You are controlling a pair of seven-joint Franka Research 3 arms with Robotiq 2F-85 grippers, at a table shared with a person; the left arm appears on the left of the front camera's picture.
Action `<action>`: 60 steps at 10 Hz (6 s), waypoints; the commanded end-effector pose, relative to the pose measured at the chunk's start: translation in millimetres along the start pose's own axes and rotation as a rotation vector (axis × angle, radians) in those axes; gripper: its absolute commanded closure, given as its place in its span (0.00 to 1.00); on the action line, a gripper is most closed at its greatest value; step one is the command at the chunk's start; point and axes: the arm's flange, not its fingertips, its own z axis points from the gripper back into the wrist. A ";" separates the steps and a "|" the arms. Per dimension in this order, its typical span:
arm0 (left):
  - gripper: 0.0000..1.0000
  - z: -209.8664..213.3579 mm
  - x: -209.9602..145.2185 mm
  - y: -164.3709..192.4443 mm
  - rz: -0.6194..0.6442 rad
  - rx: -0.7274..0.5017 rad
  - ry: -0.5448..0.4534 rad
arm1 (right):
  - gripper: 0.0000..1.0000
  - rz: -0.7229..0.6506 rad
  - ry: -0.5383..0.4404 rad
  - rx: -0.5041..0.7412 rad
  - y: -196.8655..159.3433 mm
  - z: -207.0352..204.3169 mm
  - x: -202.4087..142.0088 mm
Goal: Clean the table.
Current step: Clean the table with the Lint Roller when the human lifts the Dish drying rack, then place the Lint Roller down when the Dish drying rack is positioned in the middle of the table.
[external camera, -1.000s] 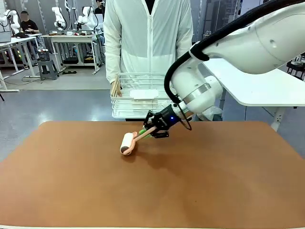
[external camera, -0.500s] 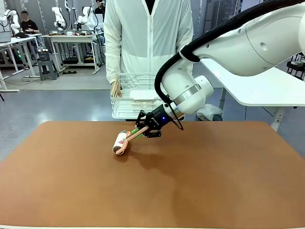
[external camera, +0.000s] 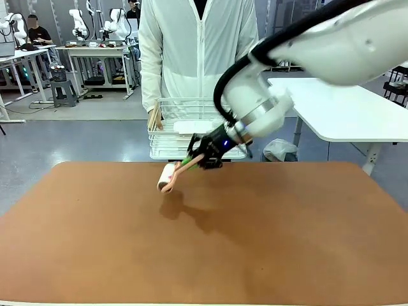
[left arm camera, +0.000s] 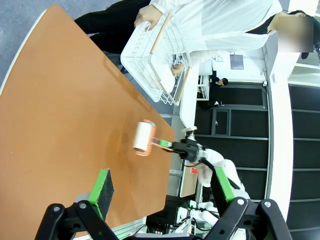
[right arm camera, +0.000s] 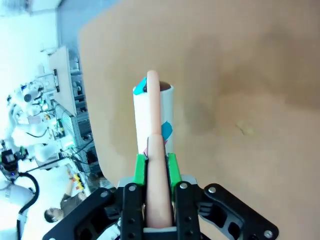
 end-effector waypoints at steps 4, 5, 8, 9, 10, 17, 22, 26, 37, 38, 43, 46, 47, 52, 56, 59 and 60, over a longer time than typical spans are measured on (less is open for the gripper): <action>0.00 2.8 -0.1 -0.8 -0.010 -0.026 -0.001 | 0.79 -0.015 0.081 -0.266 -34.5 228.1 -48.6; 0.00 2.8 -0.1 -0.8 -0.010 -0.026 -0.001 | 0.79 -0.007 0.116 -0.389 -47.0 264.5 -59.3; 0.00 2.8 -0.1 -0.8 -0.010 -0.026 -0.001 | 0.79 -0.002 0.129 -0.638 -59.9 299.1 -81.5; 0.00 2.8 -0.1 -0.8 -0.010 -0.026 -0.001 | 0.79 0.003 0.103 -0.656 -60.3 297.6 -82.5; 0.00 2.8 -0.1 -0.8 -0.010 -0.026 -0.001 | 0.79 0.029 0.102 -0.613 -63.3 286.4 -79.9; 0.00 2.8 -0.1 -0.8 -0.010 -0.026 -0.001 | 0.79 0.012 0.129 -0.627 -73.8 309.6 -80.2; 0.00 2.8 -0.1 -0.8 -0.010 -0.026 -0.001 | 0.79 0.012 0.129 -0.627 -73.8 309.6 -80.2; 0.00 2.8 -0.1 -0.8 -0.010 -0.026 -0.001 | 0.79 0.012 0.129 -0.627 -73.8 309.6 -80.2; 0.00 2.8 -0.1 -0.8 -0.010 -0.026 -0.001 | 0.79 0.012 0.129 -0.627 -73.8 309.6 -80.2; 0.00 2.8 -0.1 -0.8 -0.010 -0.026 -0.001 | 0.79 0.012 0.129 -0.627 -73.8 309.6 -80.2; 0.00 2.8 -0.1 -0.8 -0.010 -0.026 -0.001 | 0.79 0.012 0.129 -0.627 -73.8 309.6 -80.2; 0.00 2.8 -0.1 -0.8 -0.010 -0.026 -0.001 | 0.79 0.012 0.129 -0.627 -73.8 309.6 -80.2; 0.00 2.8 -0.1 -0.8 -0.010 -0.026 -0.001 | 0.79 0.012 0.129 -0.627 -73.8 309.6 -80.2; 0.00 2.8 -0.1 -0.8 -0.010 -0.026 -0.001 | 0.79 0.012 0.129 -0.627 -73.8 309.6 -80.2; 0.00 2.8 -0.1 -0.8 -0.010 -0.026 -0.001 | 0.79 0.012 0.129 -0.627 -73.8 309.6 -80.2; 0.00 2.8 -0.1 -0.8 -0.010 -0.026 -0.001 | 0.79 -0.247 -0.009 -0.500 -75.6 311.6 -39.1; 0.00 2.8 -0.1 -0.8 -0.010 -0.026 -0.001 | 0.79 -0.578 -0.283 -0.386 -87.3 310.7 5.1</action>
